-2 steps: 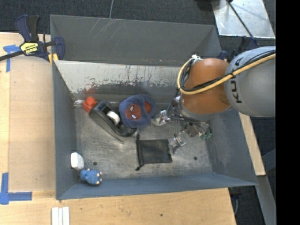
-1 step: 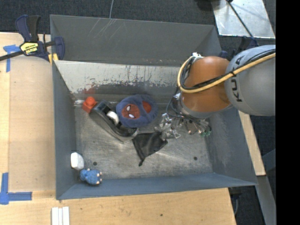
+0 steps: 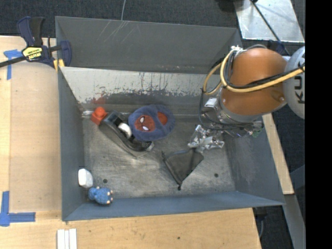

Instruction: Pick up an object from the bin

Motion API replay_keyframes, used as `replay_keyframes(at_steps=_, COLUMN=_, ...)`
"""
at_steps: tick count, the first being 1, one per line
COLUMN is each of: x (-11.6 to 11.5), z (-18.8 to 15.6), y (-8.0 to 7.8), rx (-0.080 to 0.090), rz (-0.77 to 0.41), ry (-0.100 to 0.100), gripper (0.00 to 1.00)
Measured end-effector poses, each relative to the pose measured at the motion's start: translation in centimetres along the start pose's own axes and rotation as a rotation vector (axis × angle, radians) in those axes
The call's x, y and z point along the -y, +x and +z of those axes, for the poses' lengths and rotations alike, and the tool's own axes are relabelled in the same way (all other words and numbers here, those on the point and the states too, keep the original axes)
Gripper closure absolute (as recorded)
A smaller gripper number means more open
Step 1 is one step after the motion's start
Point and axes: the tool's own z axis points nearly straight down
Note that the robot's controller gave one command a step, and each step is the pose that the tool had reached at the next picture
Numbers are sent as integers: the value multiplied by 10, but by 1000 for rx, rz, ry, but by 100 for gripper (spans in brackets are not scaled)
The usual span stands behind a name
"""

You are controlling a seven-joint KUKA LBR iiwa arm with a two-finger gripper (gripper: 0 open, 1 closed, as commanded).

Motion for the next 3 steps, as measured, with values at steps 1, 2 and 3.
replay_keyframes(at_steps=1, x=-39, z=-133, y=30, rx=2, rz=38, ry=2, gripper=100)
replay_keyframes(at_steps=2, x=-8, z=-15, y=14, rx=-7, rz=155, ry=-10, gripper=100)
replay_keyframes(at_steps=3, x=-29, z=-122, y=12, rx=3, rz=241, ry=2, gripper=100)
